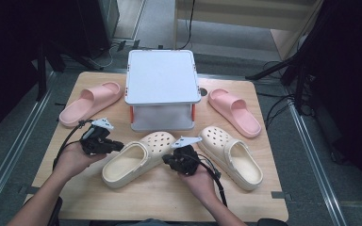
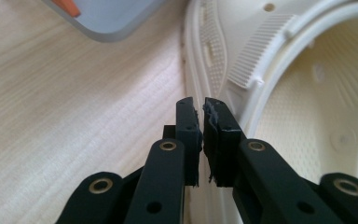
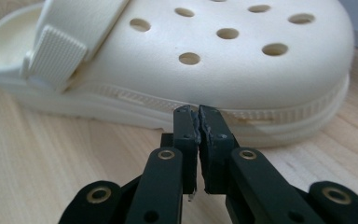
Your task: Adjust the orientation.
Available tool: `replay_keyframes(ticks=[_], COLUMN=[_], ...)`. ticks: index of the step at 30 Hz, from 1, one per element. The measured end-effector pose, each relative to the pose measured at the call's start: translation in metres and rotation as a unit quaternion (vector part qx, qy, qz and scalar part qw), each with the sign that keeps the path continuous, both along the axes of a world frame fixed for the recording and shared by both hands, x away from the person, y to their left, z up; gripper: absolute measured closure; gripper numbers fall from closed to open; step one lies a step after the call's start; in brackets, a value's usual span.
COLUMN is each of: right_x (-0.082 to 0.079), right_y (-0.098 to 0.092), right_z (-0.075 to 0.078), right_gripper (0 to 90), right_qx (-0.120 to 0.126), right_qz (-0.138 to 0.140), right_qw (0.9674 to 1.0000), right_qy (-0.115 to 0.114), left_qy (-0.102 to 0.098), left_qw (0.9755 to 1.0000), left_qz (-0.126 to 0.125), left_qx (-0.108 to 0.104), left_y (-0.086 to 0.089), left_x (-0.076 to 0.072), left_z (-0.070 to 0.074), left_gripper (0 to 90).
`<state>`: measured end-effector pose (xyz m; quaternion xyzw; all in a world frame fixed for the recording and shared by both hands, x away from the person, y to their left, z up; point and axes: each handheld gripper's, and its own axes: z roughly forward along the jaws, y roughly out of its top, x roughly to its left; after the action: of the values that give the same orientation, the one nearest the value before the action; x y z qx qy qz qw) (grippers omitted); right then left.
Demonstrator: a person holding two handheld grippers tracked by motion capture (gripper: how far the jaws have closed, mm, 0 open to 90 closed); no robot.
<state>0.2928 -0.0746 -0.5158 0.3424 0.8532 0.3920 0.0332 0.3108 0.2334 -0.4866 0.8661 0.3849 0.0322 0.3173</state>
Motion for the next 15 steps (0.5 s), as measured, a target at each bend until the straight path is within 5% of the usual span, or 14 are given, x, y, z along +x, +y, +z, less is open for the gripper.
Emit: replay_keyframes(ticks=[15], right_x=[0.023], right_y=[0.013], right_z=[0.0], right_gripper=[87.0], right_qx=[-0.002], right_qz=[-0.002], right_qw=[1.0], right_qy=[-0.008], left_qy=[-0.002], left_qw=[0.9998], left_qz=[0.018], left_qx=[-0.009], left_y=[0.007], left_x=[-0.022], left_z=[0.002], left_gripper=[81.3])
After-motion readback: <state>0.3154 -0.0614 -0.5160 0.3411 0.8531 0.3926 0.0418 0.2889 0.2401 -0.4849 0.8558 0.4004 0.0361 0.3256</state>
